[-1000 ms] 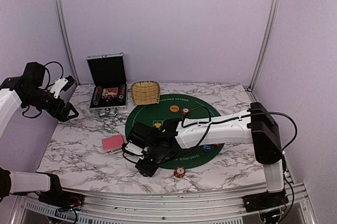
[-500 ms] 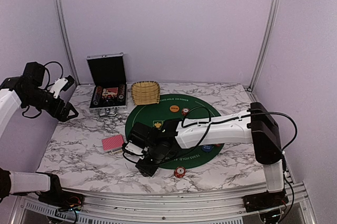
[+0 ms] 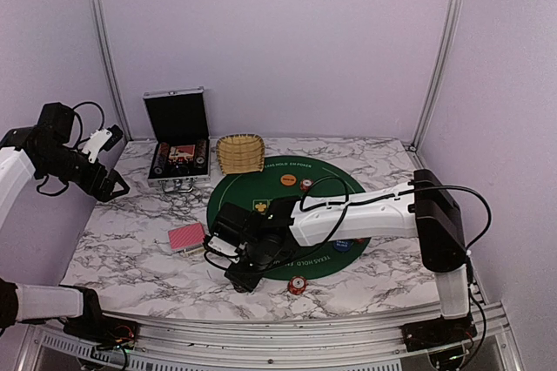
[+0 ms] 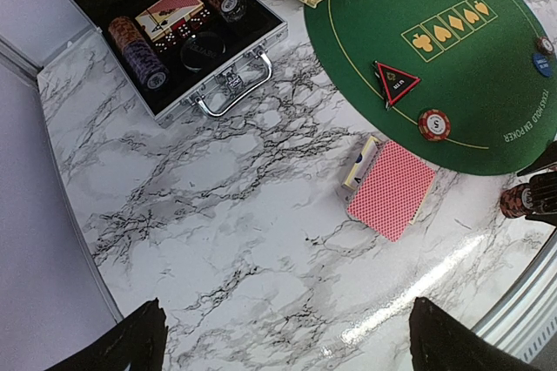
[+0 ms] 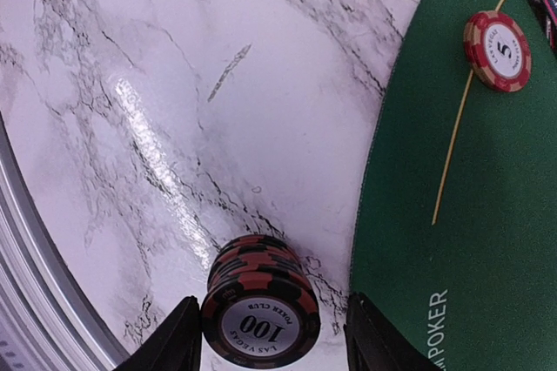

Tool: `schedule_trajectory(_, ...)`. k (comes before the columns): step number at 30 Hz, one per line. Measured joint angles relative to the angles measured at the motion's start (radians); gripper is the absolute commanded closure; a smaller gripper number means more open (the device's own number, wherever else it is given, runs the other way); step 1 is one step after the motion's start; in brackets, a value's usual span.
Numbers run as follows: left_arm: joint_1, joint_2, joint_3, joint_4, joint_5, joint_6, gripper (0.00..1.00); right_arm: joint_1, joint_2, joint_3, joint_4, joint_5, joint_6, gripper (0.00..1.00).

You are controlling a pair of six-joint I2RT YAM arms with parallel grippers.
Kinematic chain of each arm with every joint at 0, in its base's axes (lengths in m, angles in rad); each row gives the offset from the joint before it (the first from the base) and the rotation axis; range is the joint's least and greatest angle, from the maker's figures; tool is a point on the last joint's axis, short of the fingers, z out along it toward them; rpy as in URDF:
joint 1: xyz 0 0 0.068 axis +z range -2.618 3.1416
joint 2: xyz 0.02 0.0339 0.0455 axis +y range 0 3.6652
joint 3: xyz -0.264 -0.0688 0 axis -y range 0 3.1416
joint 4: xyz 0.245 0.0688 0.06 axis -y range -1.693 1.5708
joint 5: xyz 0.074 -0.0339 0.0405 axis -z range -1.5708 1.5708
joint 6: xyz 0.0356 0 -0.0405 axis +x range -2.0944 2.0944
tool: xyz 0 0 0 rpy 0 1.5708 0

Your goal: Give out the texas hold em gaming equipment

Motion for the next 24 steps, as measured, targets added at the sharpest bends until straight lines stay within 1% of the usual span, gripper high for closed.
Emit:
schedule_trajectory(9,0.0,-0.002,0.0,0.0,0.0,0.0,0.01,0.0,0.0,-0.004,0.001,-0.007,0.0,0.45)
schedule_trajectory(18,0.0,-0.002,0.0,0.0,-0.001,0.0,0.01,0.0,0.0,-0.03,0.005,-0.023,0.0,0.51)
schedule_trajectory(21,0.0,-0.003,0.0,0.0,-0.001,0.0,0.01,0.0,0.0,-0.03,0.006,-0.024,0.0,0.51)
schedule_trajectory(24,0.0,-0.004,0.0,0.0,-0.001,0.0,0.01,0.0,0.0,-0.03,0.008,-0.024,0.001,0.49)
